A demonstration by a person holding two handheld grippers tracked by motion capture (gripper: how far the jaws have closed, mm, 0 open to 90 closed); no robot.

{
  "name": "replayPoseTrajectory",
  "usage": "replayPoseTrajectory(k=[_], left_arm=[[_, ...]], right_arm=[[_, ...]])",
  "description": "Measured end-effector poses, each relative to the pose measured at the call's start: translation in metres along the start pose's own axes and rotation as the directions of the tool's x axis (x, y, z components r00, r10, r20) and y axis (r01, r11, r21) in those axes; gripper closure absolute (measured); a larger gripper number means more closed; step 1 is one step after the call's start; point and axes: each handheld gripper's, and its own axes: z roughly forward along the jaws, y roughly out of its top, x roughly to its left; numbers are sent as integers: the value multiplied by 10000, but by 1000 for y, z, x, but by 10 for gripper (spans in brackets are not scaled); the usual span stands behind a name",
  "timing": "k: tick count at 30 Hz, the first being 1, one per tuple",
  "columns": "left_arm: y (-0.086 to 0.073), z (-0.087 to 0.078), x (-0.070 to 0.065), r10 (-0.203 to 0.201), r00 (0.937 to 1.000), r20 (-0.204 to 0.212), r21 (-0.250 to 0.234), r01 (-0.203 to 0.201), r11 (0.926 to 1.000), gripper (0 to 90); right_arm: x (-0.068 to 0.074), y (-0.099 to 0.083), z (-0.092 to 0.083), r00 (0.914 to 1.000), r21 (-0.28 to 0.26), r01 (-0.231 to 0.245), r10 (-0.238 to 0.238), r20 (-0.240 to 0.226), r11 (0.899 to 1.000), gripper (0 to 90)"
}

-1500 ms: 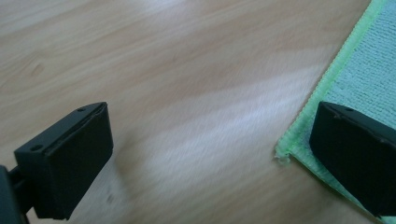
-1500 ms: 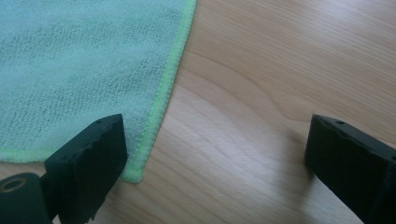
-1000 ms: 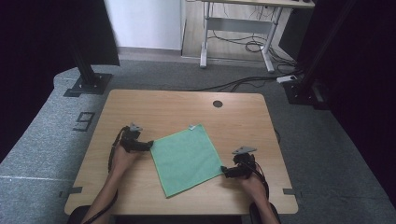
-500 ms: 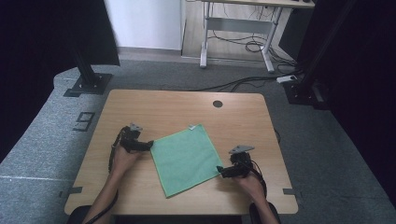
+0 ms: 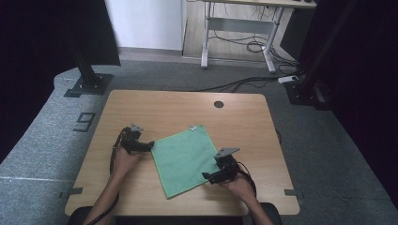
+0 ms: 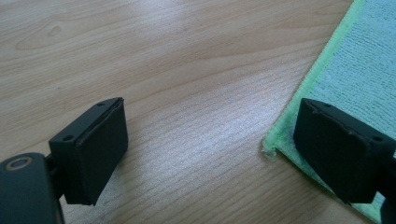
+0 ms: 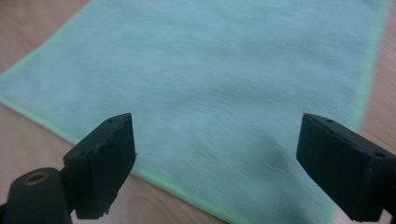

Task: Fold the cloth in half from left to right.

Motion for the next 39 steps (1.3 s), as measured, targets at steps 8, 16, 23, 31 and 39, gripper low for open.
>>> replayPoseTrajectory(k=[8, 16, 23, 31, 39], left_arm=[[0, 0, 0, 15, 10000, -1, 11, -15, 10000, 103], [0, 0, -1, -69, 10000, -51, -30, 69, 10000, 103], [1, 1, -6, -99, 9998, 178, -97, 101, 9999, 105], [1, 0, -7, 270, 9993, 273, -215, -264, 9994, 187], [-1, -3, -10, 628, 9957, 678, -424, -600, 9973, 348]], right_arm=[[31, 18, 18, 9943, 220, 711, -691, -810, 9972, 151], [60, 31, 33, 9778, 245, 1358, -1300, -1643, 9904, 244], [81, 38, 42, 9554, 231, 1821, -1713, -2405, 9830, 319], [102, 40, 57, 9267, 477, 2317, -2055, -3146, 9716, 387], [120, 38, 68, 9043, 690, 3141, -2762, -3254, 9469, 549]])
